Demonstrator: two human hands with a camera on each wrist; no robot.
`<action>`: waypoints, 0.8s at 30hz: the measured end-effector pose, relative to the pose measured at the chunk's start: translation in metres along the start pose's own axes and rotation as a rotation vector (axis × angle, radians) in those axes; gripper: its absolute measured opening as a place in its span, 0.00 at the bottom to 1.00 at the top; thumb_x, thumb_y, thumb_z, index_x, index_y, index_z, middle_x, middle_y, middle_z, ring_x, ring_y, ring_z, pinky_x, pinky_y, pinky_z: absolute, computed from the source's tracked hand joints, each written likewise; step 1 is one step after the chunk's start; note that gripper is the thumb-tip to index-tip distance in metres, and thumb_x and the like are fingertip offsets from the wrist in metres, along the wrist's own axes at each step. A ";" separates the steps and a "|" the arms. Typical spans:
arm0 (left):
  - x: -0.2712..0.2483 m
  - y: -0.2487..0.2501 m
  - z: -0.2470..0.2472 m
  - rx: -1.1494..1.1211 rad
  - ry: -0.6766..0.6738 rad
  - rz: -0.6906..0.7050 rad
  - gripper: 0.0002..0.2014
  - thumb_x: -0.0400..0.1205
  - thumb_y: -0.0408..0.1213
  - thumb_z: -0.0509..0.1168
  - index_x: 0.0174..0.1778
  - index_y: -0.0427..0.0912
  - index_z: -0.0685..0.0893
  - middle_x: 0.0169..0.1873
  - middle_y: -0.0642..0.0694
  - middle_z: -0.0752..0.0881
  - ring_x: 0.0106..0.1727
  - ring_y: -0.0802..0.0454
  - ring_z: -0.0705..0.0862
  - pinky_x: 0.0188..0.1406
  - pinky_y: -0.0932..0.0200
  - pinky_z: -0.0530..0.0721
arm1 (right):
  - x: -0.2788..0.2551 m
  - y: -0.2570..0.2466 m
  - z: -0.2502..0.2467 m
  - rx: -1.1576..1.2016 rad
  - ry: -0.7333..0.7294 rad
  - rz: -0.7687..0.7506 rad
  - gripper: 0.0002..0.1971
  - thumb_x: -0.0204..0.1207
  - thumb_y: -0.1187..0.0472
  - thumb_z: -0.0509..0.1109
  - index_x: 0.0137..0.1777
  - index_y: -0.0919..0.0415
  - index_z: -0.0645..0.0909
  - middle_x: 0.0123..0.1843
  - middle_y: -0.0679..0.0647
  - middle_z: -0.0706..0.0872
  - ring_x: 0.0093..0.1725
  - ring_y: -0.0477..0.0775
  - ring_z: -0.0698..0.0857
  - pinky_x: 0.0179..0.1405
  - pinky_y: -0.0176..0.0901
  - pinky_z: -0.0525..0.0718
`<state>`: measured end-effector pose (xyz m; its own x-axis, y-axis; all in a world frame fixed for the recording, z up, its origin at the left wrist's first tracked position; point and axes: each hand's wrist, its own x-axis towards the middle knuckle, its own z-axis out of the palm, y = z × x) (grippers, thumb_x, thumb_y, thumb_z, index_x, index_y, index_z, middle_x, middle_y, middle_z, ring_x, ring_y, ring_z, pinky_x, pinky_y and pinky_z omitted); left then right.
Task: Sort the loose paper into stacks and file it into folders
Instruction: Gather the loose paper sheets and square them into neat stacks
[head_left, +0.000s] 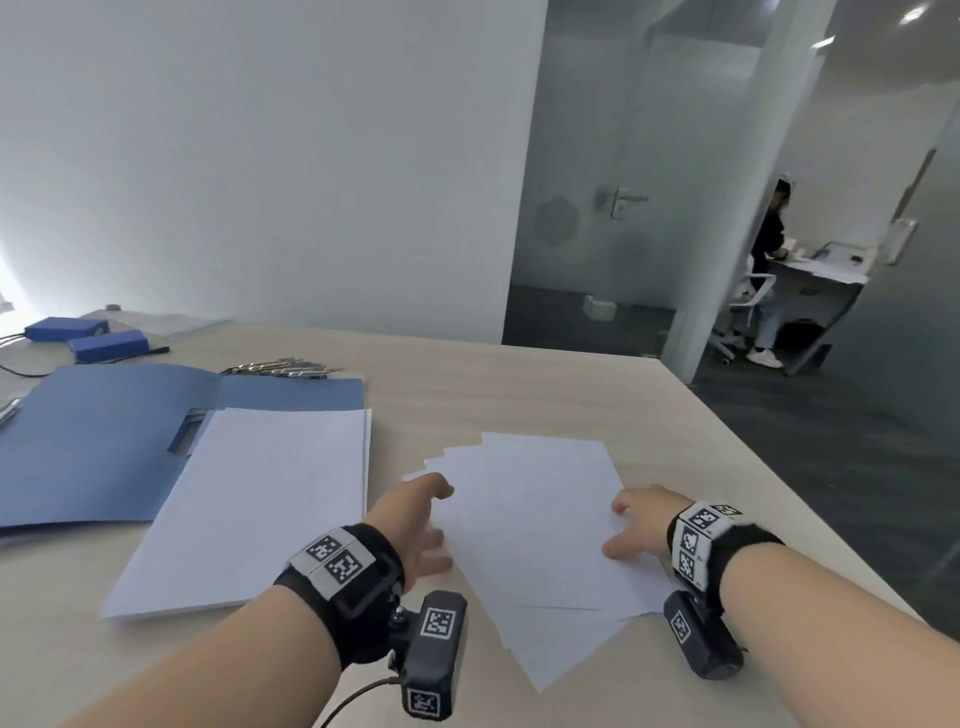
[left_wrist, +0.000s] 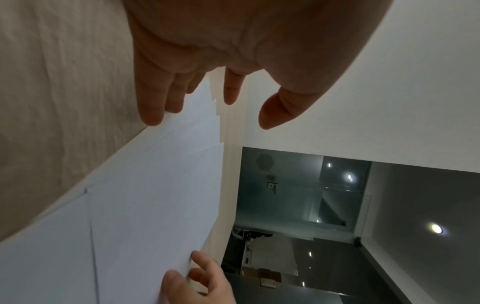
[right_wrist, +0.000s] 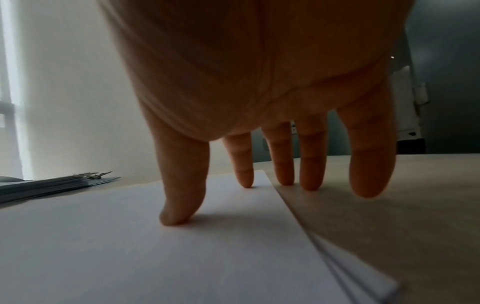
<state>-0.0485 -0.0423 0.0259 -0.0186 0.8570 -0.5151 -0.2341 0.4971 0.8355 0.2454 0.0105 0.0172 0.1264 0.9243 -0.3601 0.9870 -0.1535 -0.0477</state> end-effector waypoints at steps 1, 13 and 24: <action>0.003 0.000 0.003 -0.006 0.006 -0.002 0.08 0.84 0.35 0.65 0.58 0.46 0.76 0.63 0.42 0.74 0.63 0.37 0.80 0.69 0.32 0.80 | -0.001 0.000 -0.001 -0.007 -0.007 -0.015 0.39 0.67 0.38 0.78 0.78 0.47 0.72 0.77 0.54 0.72 0.72 0.59 0.78 0.72 0.49 0.78; 0.042 0.005 0.039 -0.020 -0.008 -0.011 0.13 0.81 0.38 0.68 0.61 0.43 0.79 0.59 0.41 0.78 0.48 0.42 0.85 0.42 0.46 0.86 | 0.003 0.009 0.001 -0.060 -0.040 -0.074 0.39 0.66 0.42 0.82 0.78 0.42 0.72 0.75 0.52 0.73 0.71 0.60 0.79 0.70 0.52 0.79; 0.071 0.023 0.059 0.074 0.073 0.067 0.06 0.81 0.35 0.66 0.52 0.39 0.82 0.41 0.43 0.86 0.40 0.40 0.86 0.51 0.45 0.84 | -0.001 0.009 0.000 -0.087 -0.029 -0.109 0.38 0.69 0.43 0.80 0.79 0.45 0.72 0.75 0.51 0.74 0.70 0.60 0.79 0.67 0.53 0.80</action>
<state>0.0025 0.0385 0.0203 -0.1029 0.8778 -0.4678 -0.1577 0.4500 0.8790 0.2545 0.0081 0.0175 0.0158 0.9232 -0.3839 0.9998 -0.0204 -0.0078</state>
